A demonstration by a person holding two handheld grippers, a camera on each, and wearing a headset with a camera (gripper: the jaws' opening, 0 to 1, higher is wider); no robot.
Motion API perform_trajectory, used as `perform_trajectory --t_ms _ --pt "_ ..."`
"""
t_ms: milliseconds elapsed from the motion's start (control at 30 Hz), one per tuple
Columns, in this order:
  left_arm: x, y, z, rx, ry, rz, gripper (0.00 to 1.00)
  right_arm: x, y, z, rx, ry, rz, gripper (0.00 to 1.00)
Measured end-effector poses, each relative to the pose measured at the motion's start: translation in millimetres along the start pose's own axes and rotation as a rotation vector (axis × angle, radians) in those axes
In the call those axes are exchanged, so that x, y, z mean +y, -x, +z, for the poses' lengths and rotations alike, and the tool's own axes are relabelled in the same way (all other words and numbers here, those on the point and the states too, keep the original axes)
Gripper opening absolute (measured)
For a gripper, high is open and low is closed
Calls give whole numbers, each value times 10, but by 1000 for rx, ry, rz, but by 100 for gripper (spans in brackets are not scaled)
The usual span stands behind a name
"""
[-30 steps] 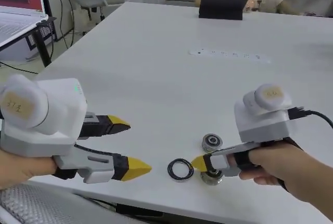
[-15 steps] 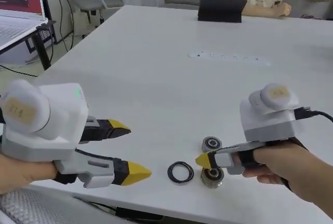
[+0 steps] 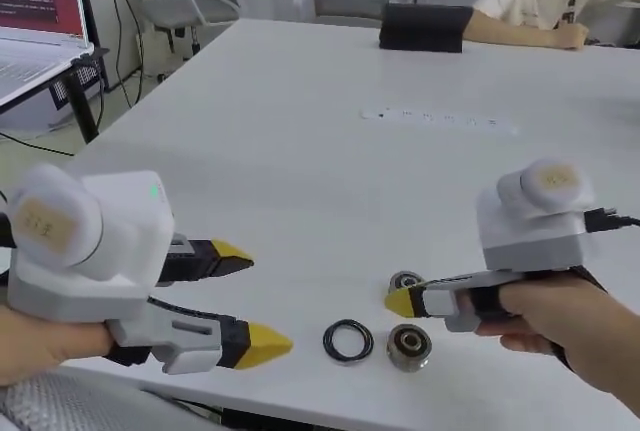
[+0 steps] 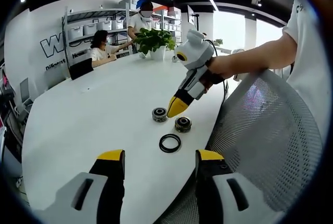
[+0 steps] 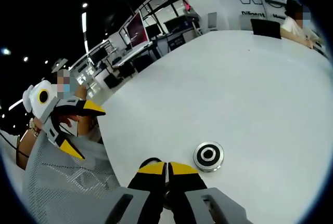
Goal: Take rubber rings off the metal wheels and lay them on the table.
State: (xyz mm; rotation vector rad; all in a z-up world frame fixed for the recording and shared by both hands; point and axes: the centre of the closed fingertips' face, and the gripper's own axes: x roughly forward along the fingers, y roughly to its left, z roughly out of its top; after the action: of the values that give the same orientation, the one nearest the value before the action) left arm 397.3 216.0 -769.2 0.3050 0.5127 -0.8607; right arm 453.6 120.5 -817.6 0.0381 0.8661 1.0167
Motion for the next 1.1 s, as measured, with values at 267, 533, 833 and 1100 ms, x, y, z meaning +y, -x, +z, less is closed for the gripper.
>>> perform_trajectory --t_ms 267,533,833,1100 --pt "8 -2 2 -1 1 0 52 -16 98 148 -68 -19 -6 0" --pt "2 -8 -5 4 -2 -5 52 -41 233 308 -137 -2 -22 0" --pt "-12 -2 29 -18 18 -15 52 72 413 495 -219 104 13 3" --pt "-31 2 49 -29 24 -24 53 248 616 533 -270 222 65 13"
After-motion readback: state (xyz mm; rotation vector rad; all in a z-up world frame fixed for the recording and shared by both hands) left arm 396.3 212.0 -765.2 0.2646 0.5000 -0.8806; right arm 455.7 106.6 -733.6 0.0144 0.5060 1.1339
